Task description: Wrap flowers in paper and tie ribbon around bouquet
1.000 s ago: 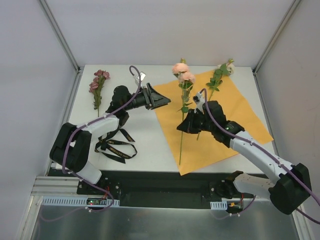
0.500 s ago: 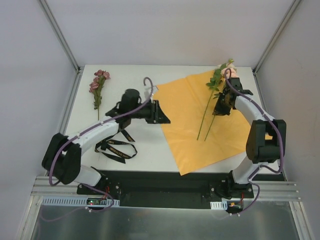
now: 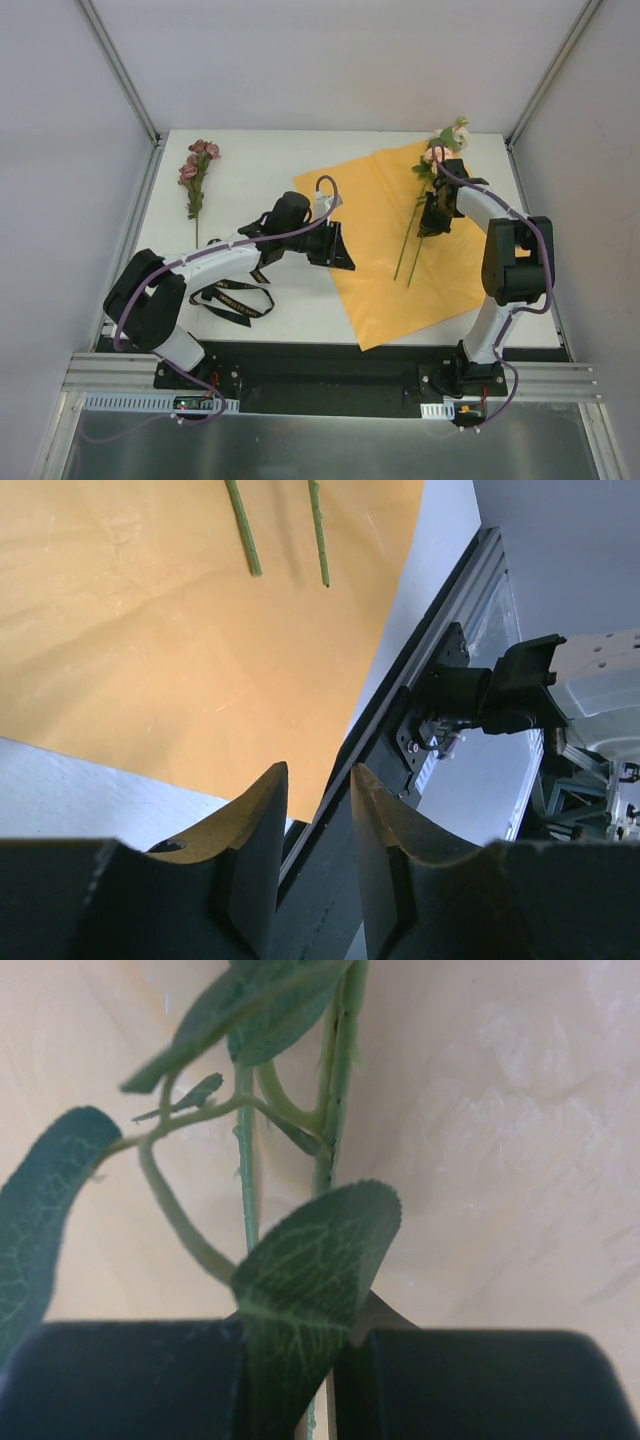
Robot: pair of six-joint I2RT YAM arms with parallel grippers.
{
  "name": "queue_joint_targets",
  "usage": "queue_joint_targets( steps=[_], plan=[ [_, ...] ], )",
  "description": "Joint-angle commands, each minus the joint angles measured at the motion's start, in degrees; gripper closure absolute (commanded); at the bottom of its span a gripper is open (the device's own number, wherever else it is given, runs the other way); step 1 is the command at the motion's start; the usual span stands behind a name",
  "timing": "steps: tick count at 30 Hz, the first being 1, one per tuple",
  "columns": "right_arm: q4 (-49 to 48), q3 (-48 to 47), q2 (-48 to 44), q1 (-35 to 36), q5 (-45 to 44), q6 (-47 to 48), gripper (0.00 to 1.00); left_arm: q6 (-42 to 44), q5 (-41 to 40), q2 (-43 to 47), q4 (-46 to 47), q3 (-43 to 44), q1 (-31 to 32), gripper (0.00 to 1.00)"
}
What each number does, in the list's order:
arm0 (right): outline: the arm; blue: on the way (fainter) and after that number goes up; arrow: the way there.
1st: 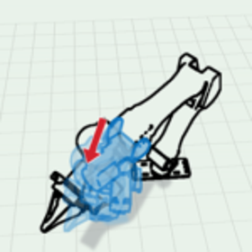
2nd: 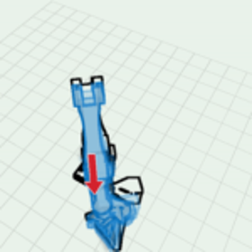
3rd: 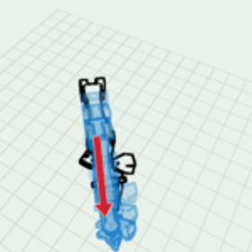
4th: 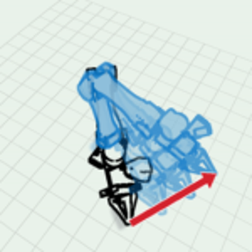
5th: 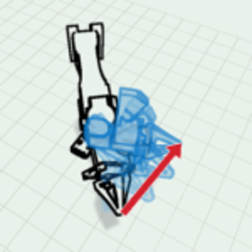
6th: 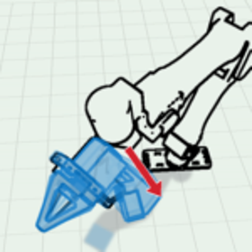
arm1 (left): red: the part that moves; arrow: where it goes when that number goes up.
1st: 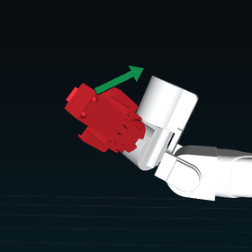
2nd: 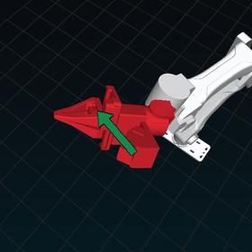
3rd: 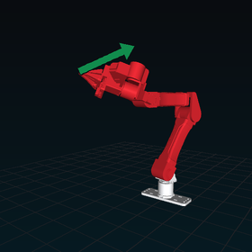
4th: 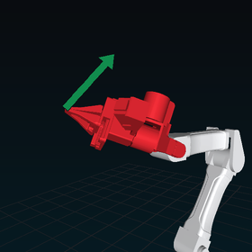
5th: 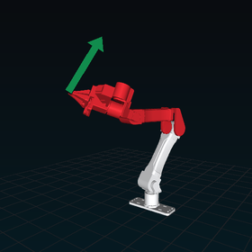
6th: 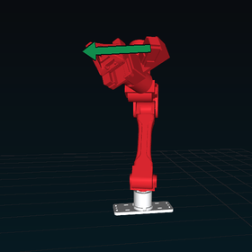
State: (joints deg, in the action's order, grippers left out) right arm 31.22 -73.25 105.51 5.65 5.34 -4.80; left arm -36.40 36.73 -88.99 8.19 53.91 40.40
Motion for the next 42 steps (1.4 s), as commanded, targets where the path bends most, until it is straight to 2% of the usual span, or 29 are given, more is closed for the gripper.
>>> queue_joint_targets(
  steps=[1,6,11,14,15,18,19,20,22,26,31,33,36,38,42],
  plan=[
    [-0.81,-3.82,2.5,0.5,-0.33,0.76,0.99,2.83,-1.66,3.91,-0.1,1.55,-0.32,0.69],
    [-0.64,-5.49,4.17,0.68,-0.68,0.93,0.96,4.15,-2.11,8.03,-2.82,-0.2,-3.04,0.67],
    [1.82,-9.45,7.16,0.77,-1.3,1.46,0.92,3.97,3.34,15.05,-5.1,-3.63,-13.75,0.65],
    [2.09,-9.98,6.9,0.85,-1.48,1.46,0.82,8.35,1.43,19.62,-12.99,-3.55,-21.13,0.56],
    [1.91,-10.15,6.72,0.85,-1.13,1.81,0.75,9.93,0.2,20.51,-17.8,-3.2,-22.81,0.5],
    [5.05,-13.83,7.95,0.85,0.1,2.51,0.6,15.91,-7.35,22.46,-23.99,-1.18,-29.58,0.41],
    [6.29,-14.8,7.95,0.85,0.02,2.69,0.58,17.58,-12.33,22.28,-27.75,0.48,-31.59,0.36],
    [7.7,-15.25,7.43,0.77,-0.16,2.69,0.54,18.46,-13.95,21.32,-28.92,1.36,-34.83,0.34],
    [8.33,-14.03,3.92,0.85,-1.21,2.51,0.5,21.36,-21.39,19.3,-32.42,4.6,-37.58,0.27],
    [5.62,-6.13,-6.97,2.08,0.89,2.34,0.45,26.38,-33.7,8.96,-36.13,10.33,-43.47,0.24],
    [2.44,5.65,-21.37,7.35,6.16,2.34,0.43,29.11,-34.88,-6.94,-39.64,21.48,-50.68,0.25],
    [0.86,10.12,-24.12,9.2,11.94,1.11,0.43,29.8,-32.96,-11.18,-41.58,27.09,-51.47,0.33],
    [-0.11,13.74,-28.6,10.08,18.19,0.05,0.43,31.39,-31.11,-18.22,-42.2,31.41,-51.56,0.39],
    [-0.81,16.64,-32.02,10.26,18.65,0.31,0.42,32.53,-31.54,-21.92,-42.46,32.83,-51.65,0.42],
    [3.22,16.3,-33.88,10.26,19.27,3.82,0.42,33.85,-30.5,-25.44,-42.2,34.33,-51.74,0.57]
  ],
)
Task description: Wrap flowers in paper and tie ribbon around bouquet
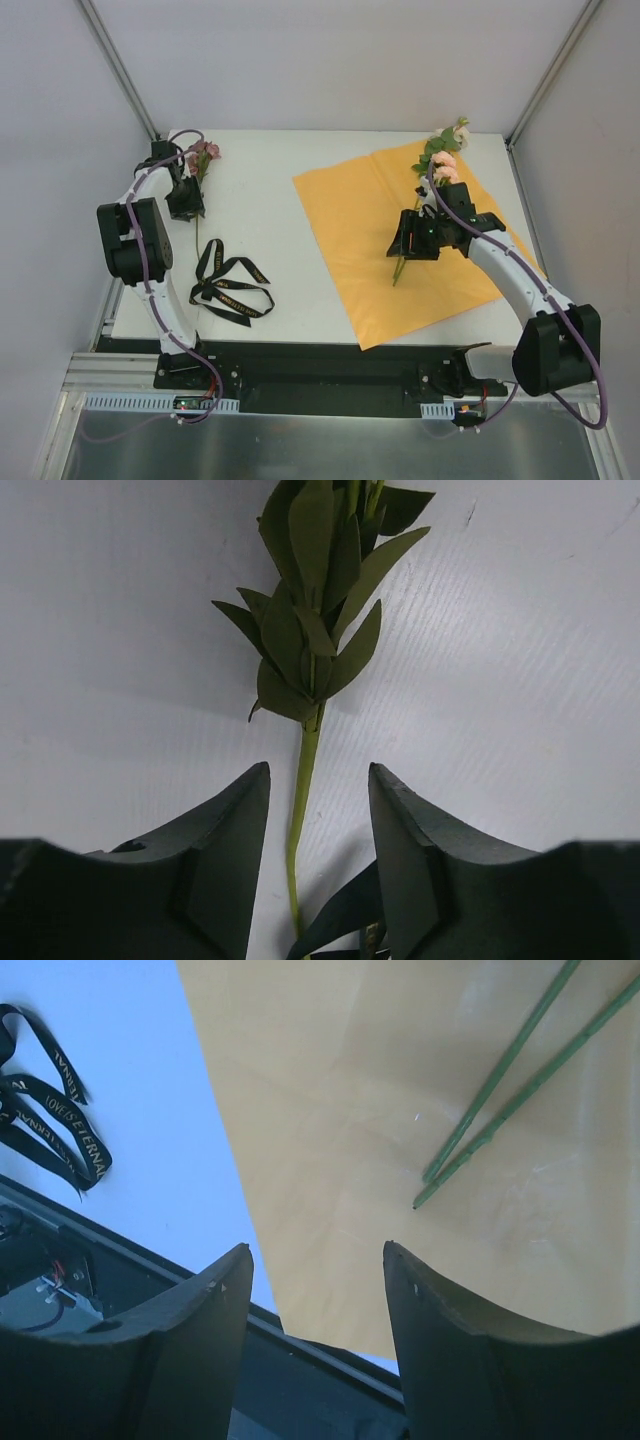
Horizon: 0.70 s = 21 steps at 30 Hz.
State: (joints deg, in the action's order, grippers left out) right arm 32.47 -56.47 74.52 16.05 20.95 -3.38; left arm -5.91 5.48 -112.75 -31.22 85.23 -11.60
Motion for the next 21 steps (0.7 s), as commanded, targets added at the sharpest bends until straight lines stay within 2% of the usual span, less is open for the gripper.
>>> queue_joint_targets(
  steps=[1,5,6,7,8,10,12,15,17,20,21],
  plan=[
    [2.51,-0.4,-3.15,-0.15,3.4,2.5,0.42,3.36,0.68,-3.51,-2.79,3.27,0.43,0.59],
    [3.48,-0.4,-4.12,0.12,2.61,2.23,0.42,1.87,-1.34,-5.64,-2.53,2.92,0.7,0.67],
    [3.65,-0.4,-4.03,0.03,2.43,2.32,0.42,1.61,-2.13,-5.81,-2.53,2.84,0.7,0.73],
    [4.26,-0.48,-4.12,0.03,1.99,2.5,0.43,1.61,-4.57,-5.64,-2.44,3.01,0.78,0.85],
    [4.44,-0.31,-4.12,0.2,1.9,2.67,0.43,1.78,-5.21,-5.2,-2.44,3.36,0.7,0.92],
    [4.36,0.21,-4.56,0.21,2.6,3.02,0.43,2.57,-9.33,-3.28,-2.53,5.11,0.7,1.0],
    [4.01,1.09,-5.08,0.29,4.53,3.03,0.43,2.31,-17.05,-0.38,-2.35,7.04,0.7,1.0],
    [3.22,0.75,-5.7,0.99,5.59,2.41,0.43,1.52,-19.8,10.14,-0.33,8.89,0.87,1.0],
    [1.99,0.22,-5.53,1.96,5.85,1.19,0.43,0.56,-17.79,14.47,2.29,8.99,1.49,1.0],
    [-0.2,-2.5,-4.22,4.68,8.12,1.35,0.42,-3.38,-5.69,21.5,3.62,7.16,2.37,1.0],
    [-1.17,-3.2,-3.77,5.65,9.79,1.7,0.42,-4.88,2.61,24.56,4.5,6.36,2.45,1.0]
  ],
)
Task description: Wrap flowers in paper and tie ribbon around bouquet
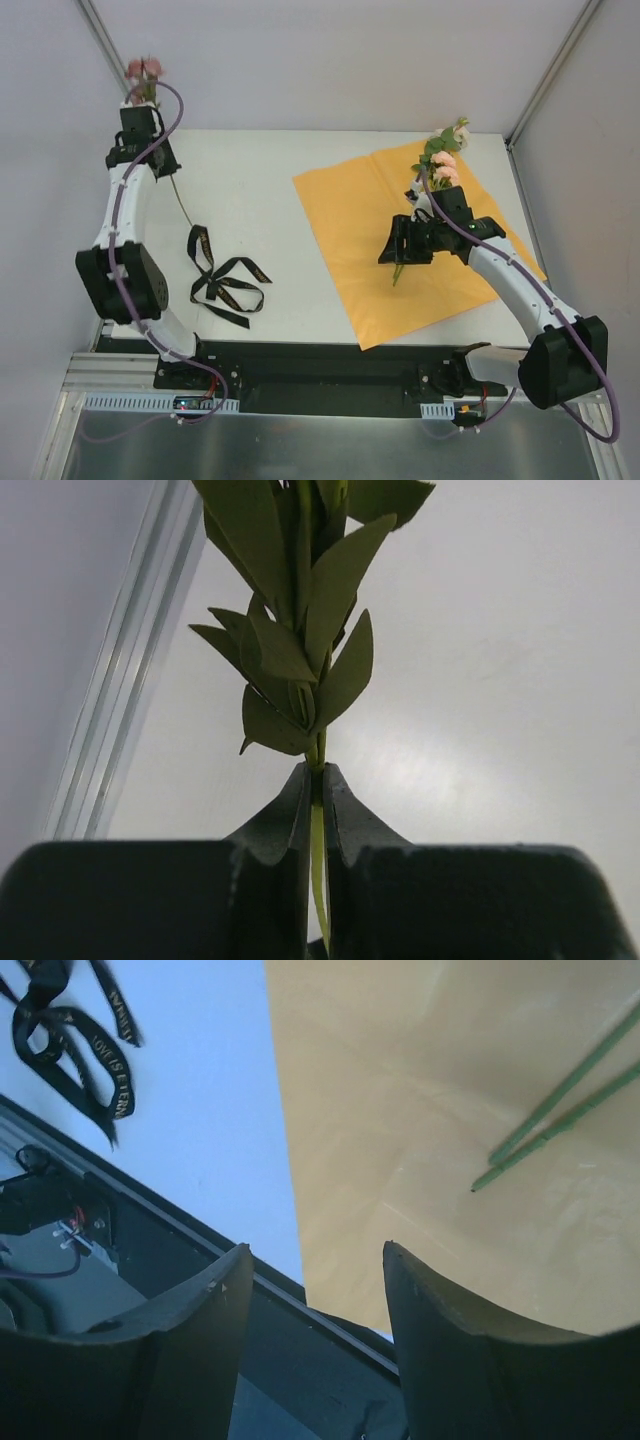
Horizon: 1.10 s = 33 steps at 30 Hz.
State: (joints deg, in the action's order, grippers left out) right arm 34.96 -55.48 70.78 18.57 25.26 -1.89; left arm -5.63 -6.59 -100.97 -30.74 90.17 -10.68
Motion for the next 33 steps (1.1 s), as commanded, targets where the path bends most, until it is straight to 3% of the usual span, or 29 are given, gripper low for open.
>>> queue_joint_targets(
  steps=[1,5,6,9,13,14,16,18,19,20,21,23,33],
  plan=[
    [-5.93,-5.67,0.4,4.88,6.9,0.39,0.41,-6.49,16.42,14.47,3.94,0.63,1.45,1.0],
    [-15.34,-8.22,3.56,7.97,17.78,-3.37,0.38,-11.86,29.07,26.15,14.71,-14.7,2.5,1.0],
    [-16.23,-9.45,5.4,8.85,17.55,-4.86,0.38,-10.73,28.13,30.0,16.31,-16.41,3.46,1.0],
    [-15.63,-13.68,7.69,12.8,13.42,-5.31,0.38,-0.02,12.34,35.38,20.53,-21.51,8.48,1.0],
    [-21.75,-14.3,10.16,17.8,14.47,-9.79,0.37,-1.92,22.2,37.42,22.83,-22.58,6.63,1.0],
    [-22.21,-14.74,10.51,18.95,14.56,-9.1,0.37,-5.5,31.28,37.42,24.31,-22.84,6.63,1.0],
    [-22.39,-16.67,10.86,23.08,13.69,-7.26,0.37,-11.74,41.69,36.37,29.83,-24.68,7.77,1.0],
    [-23.0,-17.72,11.04,25.19,11.4,-6.9,0.36,-22.2,55.41,33.23,45.18,-29.77,12.05,1.0],
    [-24.14,-18.16,11.13,26.77,10.26,-7.42,0.33,-26.32,58.07,32.07,50.29,-31.53,13.13,1.0],
    [-25.11,-17.91,11.22,27.13,7.99,-8.73,0.33,-36.98,59.66,30.93,55.13,-35.2,13.83,1.0],
    [-27.64,-17.38,11.31,27.66,7.45,-9.09,0.33,-42.22,62.46,28.83,68.66,-37.15,14.62,1.0],
    [-29.33,-16.5,11.39,27.75,5.17,-8.75,0.33,-51.19,62.75,27.85,77.37,-41.02,16.12,1.0],
    [-27.75,-21.24,15.69,27.93,-2.14,-7.86,0.35,-51.5,62.49,28.46,76.1,-41.66,21.75,1.0]
  ],
)
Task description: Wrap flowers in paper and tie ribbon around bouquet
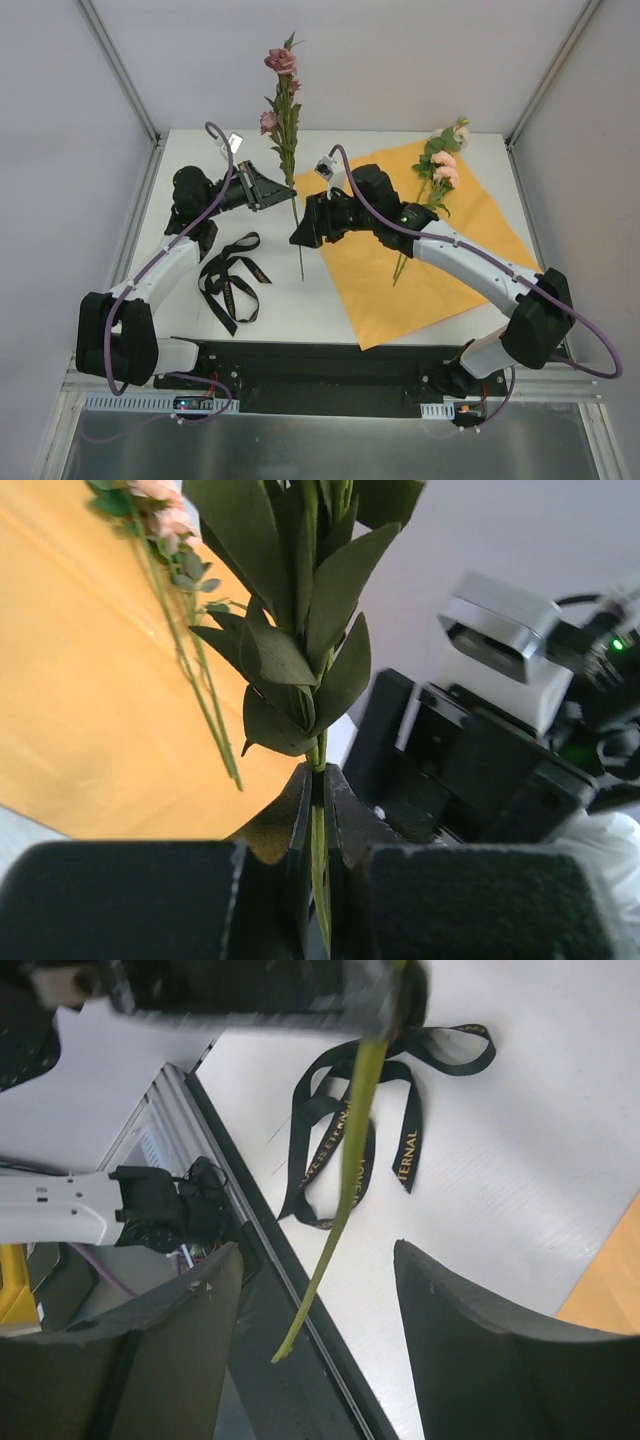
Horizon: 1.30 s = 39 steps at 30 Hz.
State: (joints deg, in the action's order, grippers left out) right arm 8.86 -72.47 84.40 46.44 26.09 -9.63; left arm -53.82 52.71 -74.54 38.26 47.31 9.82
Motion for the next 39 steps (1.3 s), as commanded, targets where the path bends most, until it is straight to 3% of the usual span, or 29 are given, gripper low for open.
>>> queue_joint_targets(
  steps=[1,5,8,9,10,12,15,16,23,30,39],
  plan=[
    [-1.83,-4.78,3.39,0.06,-2.88,-1.0,0.37,-3.48,3.1,2.12,7.0,1.21,1.34,1.0],
    [-3.15,-6.72,5.68,0.06,-3.93,-2.58,0.51,-2.35,3.28,3.0,5.7,1.47,1.95,1.0],
    [-2.98,-7.17,6.04,-0.2,-7.52,-4.86,0.97,-0.16,4.32,2.39,-1.57,3.91,2.48,1.0],
    [-3.15,-6.64,5.52,-0.64,-8.41,-5.31,0.99,1.6,4.42,1.78,-5.7,5.15,2.39,1.0],
    [-3.59,-4.63,4.99,-0.91,-9.38,-6.01,0.99,4.31,4.33,1.6,-10.87,6.99,2.39,1.0],
    [-3.68,-2.43,3.06,-2.74,-12.19,-8.64,0.99,15.38,-0.2,1.77,-28.84,12.79,2.3,0.7],
    [-2.28,2.58,0.42,-7.04,-15.01,-11.02,0.99,19.55,-4.36,3.87,-32.64,13.16,1.43,0.44],
    [-0.44,3.12,0.07,-8.45,-15.97,-11.11,0.99,19.55,-4.37,4.05,-32.64,12.99,1.08,0.42],
    [20.03,-2.06,6.47,-19.97,-20.45,-6.02,0.99,18.67,-1.65,0.81,-32.55,13.42,1.07,0.39],
    [21.63,-3.72,13.67,-24.28,-25.73,-4.7,0.99,14.1,2.84,-2.01,-29.48,13.16,1.07,0.42],
    [25.24,-6.46,21.15,-24.64,-31.71,-8.12,0.99,12.34,4.51,-3.41,-28.16,13.07,1.07,0.42]
  ],
)
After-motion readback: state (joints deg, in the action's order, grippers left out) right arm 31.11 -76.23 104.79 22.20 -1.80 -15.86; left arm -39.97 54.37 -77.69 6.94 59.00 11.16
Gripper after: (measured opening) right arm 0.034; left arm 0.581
